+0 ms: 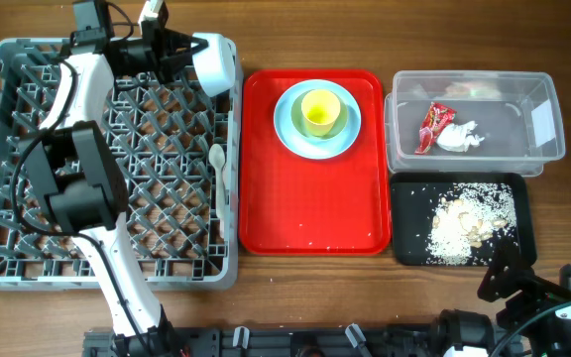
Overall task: Sort waste into correct bins and load items into the dishwasher rack
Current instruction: 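Lift the bowl with the left gripper and place it upside down in the rack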
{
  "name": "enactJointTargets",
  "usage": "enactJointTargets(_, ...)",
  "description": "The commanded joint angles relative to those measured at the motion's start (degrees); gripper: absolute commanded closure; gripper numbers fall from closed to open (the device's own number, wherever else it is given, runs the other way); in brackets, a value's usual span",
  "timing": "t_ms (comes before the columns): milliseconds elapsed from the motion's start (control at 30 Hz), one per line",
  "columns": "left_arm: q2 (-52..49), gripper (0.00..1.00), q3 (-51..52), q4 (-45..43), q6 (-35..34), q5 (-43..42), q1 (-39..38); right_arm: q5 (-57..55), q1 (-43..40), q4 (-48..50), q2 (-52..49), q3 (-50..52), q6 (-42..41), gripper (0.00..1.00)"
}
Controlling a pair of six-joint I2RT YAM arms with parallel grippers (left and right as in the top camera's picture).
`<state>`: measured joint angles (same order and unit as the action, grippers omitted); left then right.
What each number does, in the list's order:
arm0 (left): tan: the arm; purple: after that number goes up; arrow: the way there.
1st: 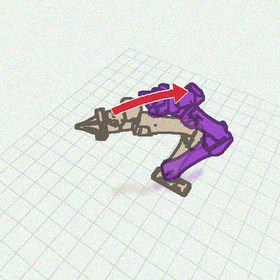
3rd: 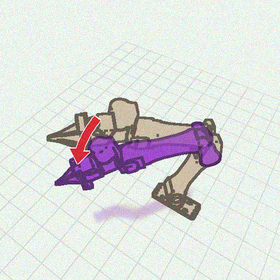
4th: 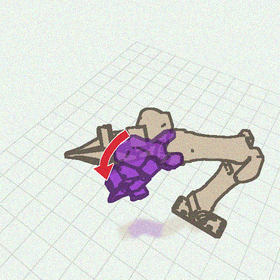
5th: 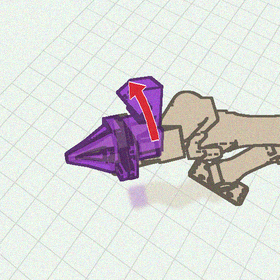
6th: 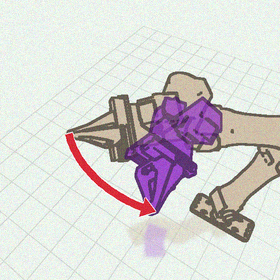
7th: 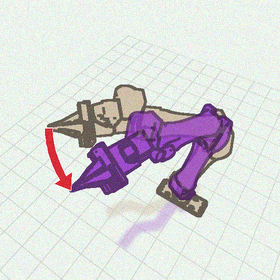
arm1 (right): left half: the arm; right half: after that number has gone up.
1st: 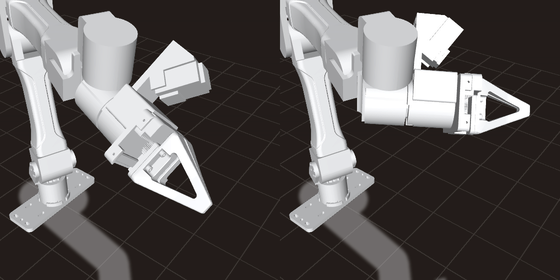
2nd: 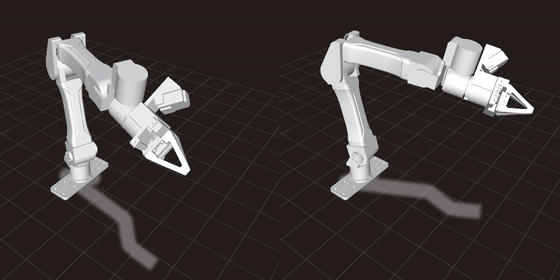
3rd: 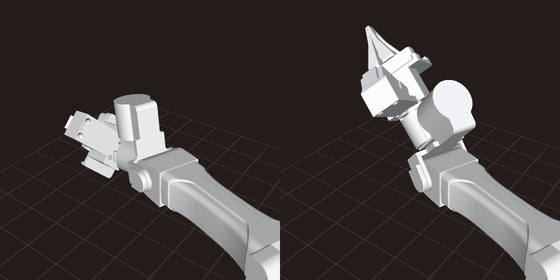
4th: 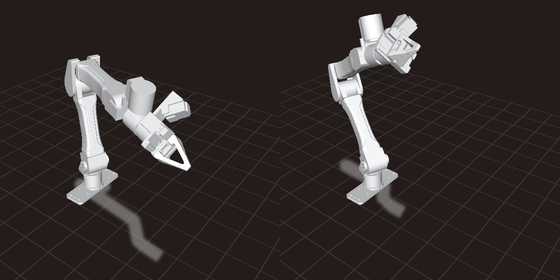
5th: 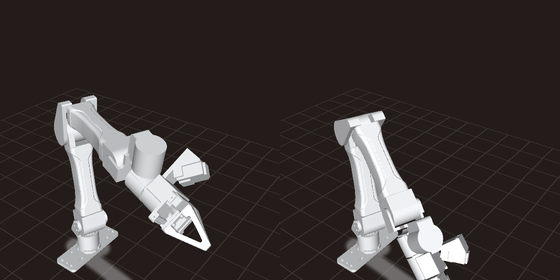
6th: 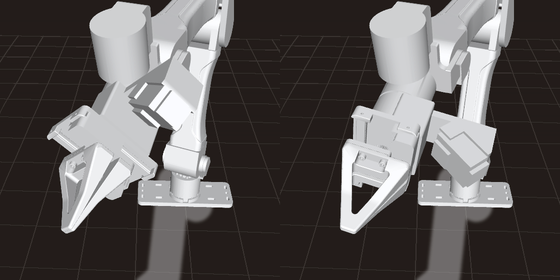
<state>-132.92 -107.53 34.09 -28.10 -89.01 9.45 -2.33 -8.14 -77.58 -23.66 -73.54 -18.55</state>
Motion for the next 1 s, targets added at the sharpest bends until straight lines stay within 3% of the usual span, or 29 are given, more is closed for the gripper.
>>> enactJointTargets(0,-0.4,0.96,0.0,0.2,2.1,1.8,0.5,0.7,-0.1,0.1,0.4,0.0,0.3,0.0)
enactJointTargets(333,-0.4,0.96,0.0,0.8,2.4,4.2,3.0,0.7,-0.1,0.1,0.4,0.0,0.4,0.0)
enactJointTargets(633,-0.4,0.89,-0.1,13.4,8.2,25.2,5.7,0.7,-0.1,0.1,0.4,0.0,0.4,0.0)
enactJointTargets(967,4.2,0.89,-0.1,12.9,8.2,26.4,10.1,0.7,-0.1,0.1,0.4,0.0,0.4,0.0)
